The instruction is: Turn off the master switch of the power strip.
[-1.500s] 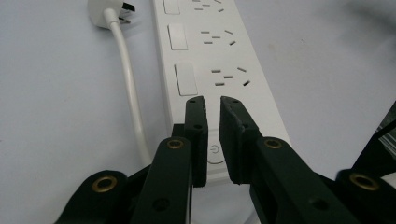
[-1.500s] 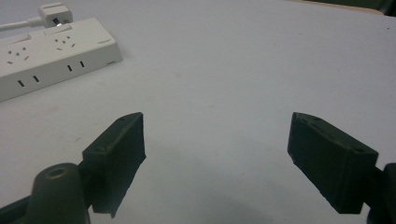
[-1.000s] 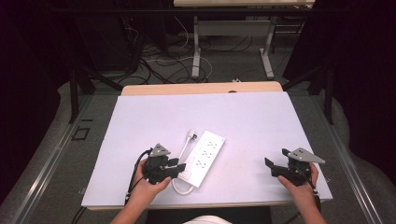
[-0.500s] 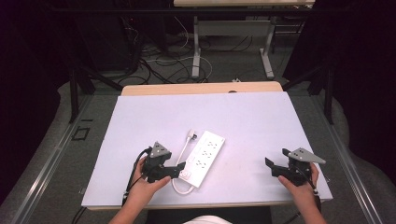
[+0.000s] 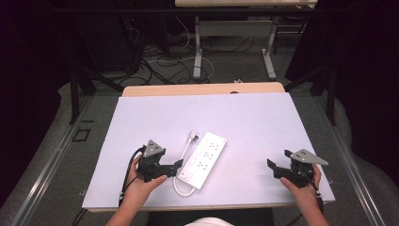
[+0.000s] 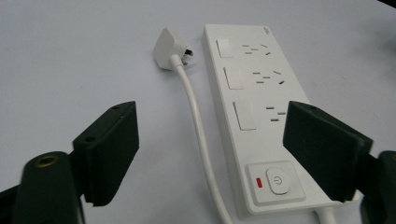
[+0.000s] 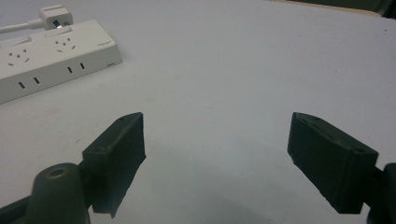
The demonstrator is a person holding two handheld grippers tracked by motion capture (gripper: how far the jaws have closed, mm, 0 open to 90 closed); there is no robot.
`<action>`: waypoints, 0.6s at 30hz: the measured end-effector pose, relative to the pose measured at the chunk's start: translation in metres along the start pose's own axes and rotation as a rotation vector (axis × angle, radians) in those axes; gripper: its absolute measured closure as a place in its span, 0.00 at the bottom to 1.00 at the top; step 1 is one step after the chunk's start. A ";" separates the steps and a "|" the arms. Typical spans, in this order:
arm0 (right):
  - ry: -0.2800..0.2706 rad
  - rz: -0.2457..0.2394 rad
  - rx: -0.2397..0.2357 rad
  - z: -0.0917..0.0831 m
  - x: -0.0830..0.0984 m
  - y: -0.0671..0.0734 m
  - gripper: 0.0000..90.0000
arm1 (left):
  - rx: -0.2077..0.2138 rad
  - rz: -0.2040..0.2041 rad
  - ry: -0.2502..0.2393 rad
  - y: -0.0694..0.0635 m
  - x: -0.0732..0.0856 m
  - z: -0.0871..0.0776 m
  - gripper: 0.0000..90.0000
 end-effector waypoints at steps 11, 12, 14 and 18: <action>0.006 0.009 -0.005 -0.002 0.000 0.001 0.20 | -0.002 -0.051 -0.055 0.006 -0.004 -0.014 0.00; 0.001 0.011 -0.009 -0.002 0.000 0.001 0.20 | -0.002 -0.056 -0.060 0.008 -0.004 -0.017 0.00; 0.001 0.011 -0.004 -0.002 0.000 0.001 0.20 | -0.012 -0.073 -0.075 0.013 -0.005 -0.022 0.00; 0.026 0.015 -0.009 -0.003 -0.001 0.001 0.20 | -0.028 -0.108 -0.090 0.024 -0.005 -0.032 0.00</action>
Point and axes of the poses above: each handheld gripper's, and its own axes: z roughly forward along the jaws, x roughly out of its underside, y roughly to its left, the point moved 1 cm from there along z, roughly forward along the jaws, and after that the axes turned 3 degrees about -z, right-handed, at the moved point
